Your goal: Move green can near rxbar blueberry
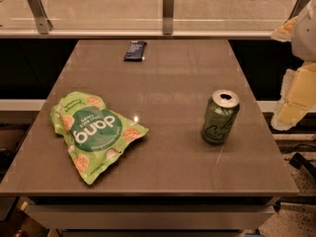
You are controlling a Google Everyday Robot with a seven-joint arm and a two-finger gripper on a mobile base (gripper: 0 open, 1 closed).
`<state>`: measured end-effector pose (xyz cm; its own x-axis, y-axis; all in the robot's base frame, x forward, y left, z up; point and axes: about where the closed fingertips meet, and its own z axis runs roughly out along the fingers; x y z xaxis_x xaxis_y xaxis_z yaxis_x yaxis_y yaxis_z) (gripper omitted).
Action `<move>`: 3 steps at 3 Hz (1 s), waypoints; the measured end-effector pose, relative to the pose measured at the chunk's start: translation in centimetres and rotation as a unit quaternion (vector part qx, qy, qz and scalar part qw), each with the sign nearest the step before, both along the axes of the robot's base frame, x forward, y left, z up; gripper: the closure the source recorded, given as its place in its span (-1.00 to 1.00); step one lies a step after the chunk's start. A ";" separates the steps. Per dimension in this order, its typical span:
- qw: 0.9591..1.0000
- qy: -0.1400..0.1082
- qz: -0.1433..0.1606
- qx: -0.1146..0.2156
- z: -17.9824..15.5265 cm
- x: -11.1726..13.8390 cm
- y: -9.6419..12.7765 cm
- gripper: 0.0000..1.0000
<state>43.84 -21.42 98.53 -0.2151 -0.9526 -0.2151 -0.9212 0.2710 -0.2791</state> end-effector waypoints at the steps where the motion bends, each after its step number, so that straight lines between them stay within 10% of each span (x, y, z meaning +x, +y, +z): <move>1: 1.000 -0.006 0.000 0.005 0.2 -0.1 0.0 -1.00; 3: 0.994 -0.048 -0.021 0.100 -0.1 -1.3 -1.2 -1.00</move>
Offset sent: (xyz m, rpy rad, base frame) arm -0.0171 -0.0059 0.0007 0.1814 -0.0857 -0.0236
